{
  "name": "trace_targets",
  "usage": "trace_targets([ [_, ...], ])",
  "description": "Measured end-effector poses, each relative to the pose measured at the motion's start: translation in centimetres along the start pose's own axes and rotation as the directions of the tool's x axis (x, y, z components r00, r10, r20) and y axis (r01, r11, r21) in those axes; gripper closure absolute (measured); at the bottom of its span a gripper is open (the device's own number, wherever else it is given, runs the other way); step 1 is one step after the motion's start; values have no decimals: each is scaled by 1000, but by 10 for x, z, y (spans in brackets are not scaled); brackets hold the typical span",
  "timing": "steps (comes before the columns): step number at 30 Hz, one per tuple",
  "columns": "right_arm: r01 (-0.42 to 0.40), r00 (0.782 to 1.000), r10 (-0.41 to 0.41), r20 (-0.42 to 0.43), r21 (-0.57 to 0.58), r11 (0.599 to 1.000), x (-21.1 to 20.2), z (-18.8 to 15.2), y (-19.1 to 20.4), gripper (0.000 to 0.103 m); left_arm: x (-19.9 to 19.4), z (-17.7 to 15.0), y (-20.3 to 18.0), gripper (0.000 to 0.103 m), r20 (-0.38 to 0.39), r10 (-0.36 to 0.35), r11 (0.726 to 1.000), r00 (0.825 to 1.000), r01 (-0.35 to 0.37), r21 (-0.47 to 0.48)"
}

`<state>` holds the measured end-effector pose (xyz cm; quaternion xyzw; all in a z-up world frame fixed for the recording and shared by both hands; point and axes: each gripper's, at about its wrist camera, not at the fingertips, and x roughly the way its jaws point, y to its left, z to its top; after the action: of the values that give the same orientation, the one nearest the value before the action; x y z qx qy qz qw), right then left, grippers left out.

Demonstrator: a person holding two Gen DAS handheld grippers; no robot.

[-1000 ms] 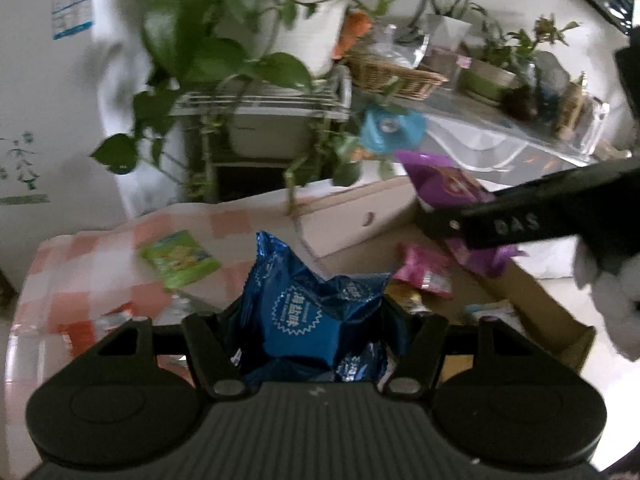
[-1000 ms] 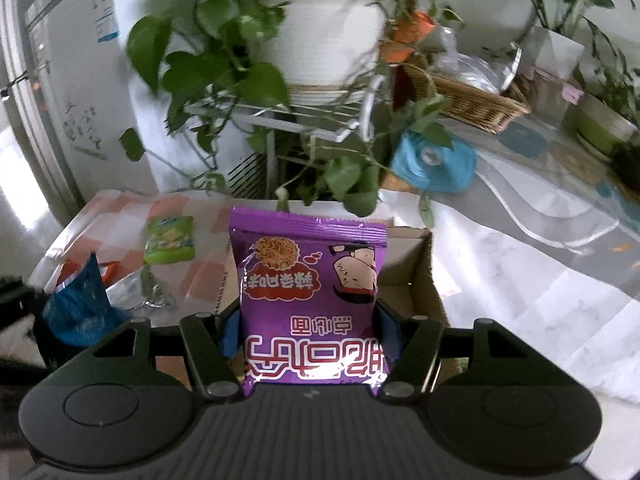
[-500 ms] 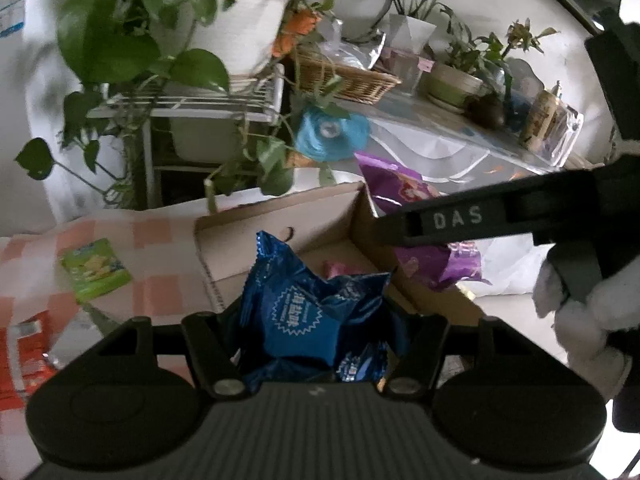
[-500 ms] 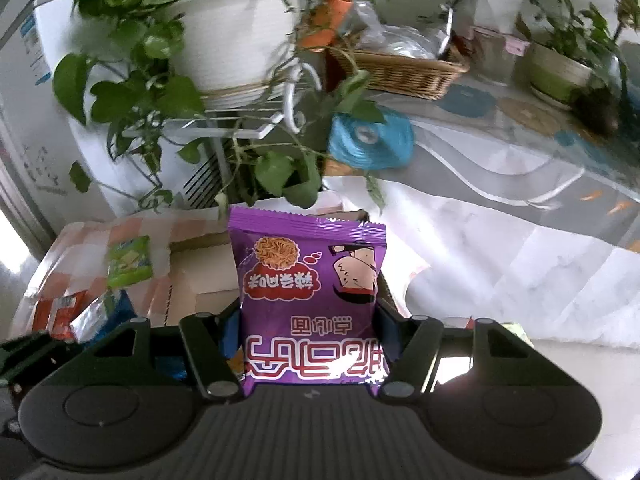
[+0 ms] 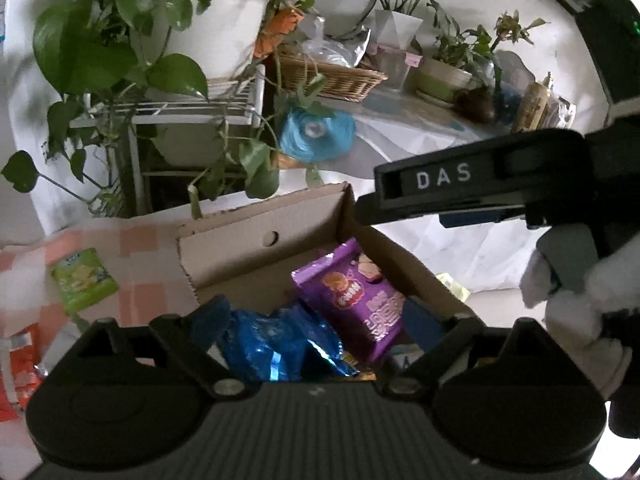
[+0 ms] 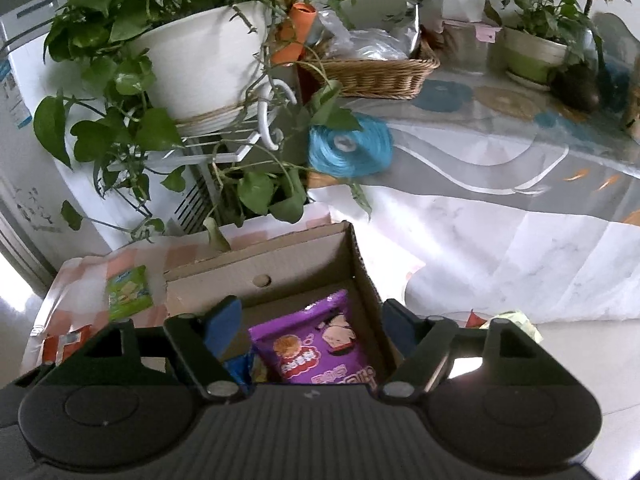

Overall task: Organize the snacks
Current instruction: 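Lower the blue packet into the box with the left gripper while the right drops the purple packet, then move the left gripper to the orange-red packet while the right moves to the yellow packet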

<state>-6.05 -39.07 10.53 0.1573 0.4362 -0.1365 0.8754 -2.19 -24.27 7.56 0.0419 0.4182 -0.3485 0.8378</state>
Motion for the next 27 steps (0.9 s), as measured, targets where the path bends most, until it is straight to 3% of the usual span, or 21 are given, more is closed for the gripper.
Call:
trace_targets([
  [16, -81, 996, 78, -30, -102, 991, 6, -4, 34, 18, -25, -13, 39, 9, -47, 71, 997, 996, -69, 47],
  [27, -159, 987, 148, -70, -198, 967, 13, -11, 70, 18, -46, -24, 92, 9, -74, 134, 990, 988, -136, -31],
])
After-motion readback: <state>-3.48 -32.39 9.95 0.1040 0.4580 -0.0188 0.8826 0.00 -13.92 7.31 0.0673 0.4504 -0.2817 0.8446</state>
